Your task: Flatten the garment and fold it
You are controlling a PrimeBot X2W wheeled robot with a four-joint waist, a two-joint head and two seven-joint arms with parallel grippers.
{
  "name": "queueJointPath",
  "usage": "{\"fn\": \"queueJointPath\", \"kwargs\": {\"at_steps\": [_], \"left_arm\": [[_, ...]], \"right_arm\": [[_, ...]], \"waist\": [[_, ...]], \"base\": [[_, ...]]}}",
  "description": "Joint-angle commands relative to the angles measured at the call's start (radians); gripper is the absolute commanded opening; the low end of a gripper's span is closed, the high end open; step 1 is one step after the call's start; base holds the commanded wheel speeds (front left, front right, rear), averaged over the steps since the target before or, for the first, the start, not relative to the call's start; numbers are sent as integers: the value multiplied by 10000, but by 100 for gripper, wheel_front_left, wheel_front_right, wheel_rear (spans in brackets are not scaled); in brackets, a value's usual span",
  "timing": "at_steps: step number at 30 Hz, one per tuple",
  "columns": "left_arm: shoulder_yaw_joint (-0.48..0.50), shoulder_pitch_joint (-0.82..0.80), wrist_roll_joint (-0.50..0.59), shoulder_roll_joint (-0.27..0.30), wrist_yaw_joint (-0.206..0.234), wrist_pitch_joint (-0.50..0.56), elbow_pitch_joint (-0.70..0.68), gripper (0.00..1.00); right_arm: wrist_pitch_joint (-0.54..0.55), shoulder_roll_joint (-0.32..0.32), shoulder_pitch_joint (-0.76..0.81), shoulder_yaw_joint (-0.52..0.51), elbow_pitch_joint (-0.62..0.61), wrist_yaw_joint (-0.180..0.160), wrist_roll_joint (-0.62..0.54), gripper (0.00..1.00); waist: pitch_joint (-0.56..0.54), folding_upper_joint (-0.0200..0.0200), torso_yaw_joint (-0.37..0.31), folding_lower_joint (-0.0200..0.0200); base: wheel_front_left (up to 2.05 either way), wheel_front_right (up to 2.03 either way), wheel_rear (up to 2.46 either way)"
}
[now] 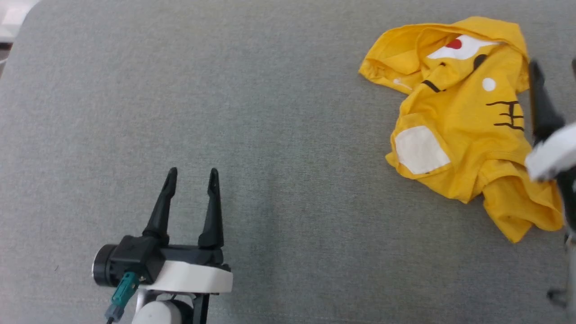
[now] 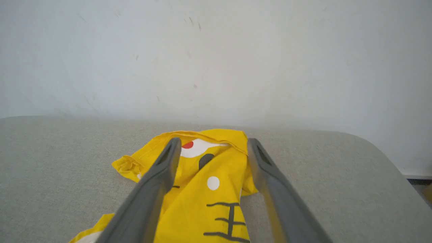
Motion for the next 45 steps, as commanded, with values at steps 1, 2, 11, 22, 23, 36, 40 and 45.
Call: {"fn": "queueJointPath", "kwargs": {"at_steps": [1,2,11,22,23,36,40,45], "left_arm": [[104,154,96,-16,-87,-47,-50,100],[163,220,116,-16,-103,-47,-81,100],[435,785,77,-16,-92,-47,-344,100],[394,979,126,-16,-163,-47,-311,100],[354,910,201,-16,-227,-47,-289,100],[-1662,-2841,194,-10,-1353,2662,532,100],[-2416,-3929,-290,-13,-1377,3734,902,100],[-3987,-5512,-1817,-14,-714,5273,1613,100]], "right_arm": [[-156,183,503,-30,-331,-9,-86,100],[-313,379,967,-107,-703,-9,-203,100],[-2650,1629,4355,-759,-1989,-9,-1242,100],[-4397,1642,5103,-373,-90,-9,38,100],[-4433,1642,5059,-363,-48,-9,35,100],[-4687,1643,4809,-365,463,-9,152,100],[-4719,1644,4691,-318,529,-9,174,100],[-4752,1644,4493,-265,569,-9,153,100]], "waist": [[-263,-1,-307,1],[-290,-1,-360,1],[-469,-1,-697,1],[-768,-1,-897,1],[-768,-1,-913,1],[-333,-1,-991,1],[-175,-1,-999,1],[126,-1,-1068,1]], "base": [[0,0,0],[0,0,0],[0,0,0],[0,0,0],[0,0,0],[0,0,0],[0,0,0],[0,0,0]]}}
